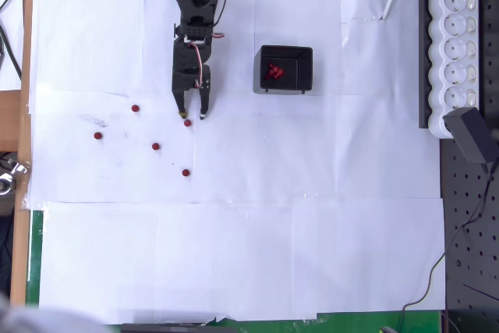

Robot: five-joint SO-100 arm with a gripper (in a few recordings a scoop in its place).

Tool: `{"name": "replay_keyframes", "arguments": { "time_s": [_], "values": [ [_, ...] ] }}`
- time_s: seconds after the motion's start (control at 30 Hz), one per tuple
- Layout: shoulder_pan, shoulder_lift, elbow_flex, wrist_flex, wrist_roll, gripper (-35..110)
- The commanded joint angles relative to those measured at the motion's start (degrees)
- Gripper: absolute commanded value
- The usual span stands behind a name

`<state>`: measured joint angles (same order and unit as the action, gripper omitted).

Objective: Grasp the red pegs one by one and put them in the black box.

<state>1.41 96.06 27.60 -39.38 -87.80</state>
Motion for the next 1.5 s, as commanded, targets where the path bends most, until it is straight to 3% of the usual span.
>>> {"name": "replay_keyframes", "arguments": {
  "time_s": [0.0, 0.5, 0.67, 0.9, 0.97, 1.0, 1.1, 1.2, 1.33, 1.47],
  "values": [
    [1.41, 1.67, 2.99, -0.88, -0.62, 14],
    [1.32, 3.08, 3.96, -0.53, -0.26, 14],
    [1.14, 3.08, 3.16, 0.09, -0.26, 1],
    [0.7, -0.62, 3.52, 5.8, -1.14, 0],
    [0.35, -5.62, 5.62, 15.21, -2.55, 0],
    [-0.09, -9.4, 8.44, 25.05, -3.69, 0],
    [-3.16, -19.78, 26.46, 70.49, -7.73, 0],
    [-11.69, -24.35, 45.26, 103.1, -15.03, 0],
    [-26.63, -19.78, 74.97, 130.87, -26.19, 0],
    [-38.06, -12.13, 95.98, 142.73, -32.87, 0]
  ]
}}
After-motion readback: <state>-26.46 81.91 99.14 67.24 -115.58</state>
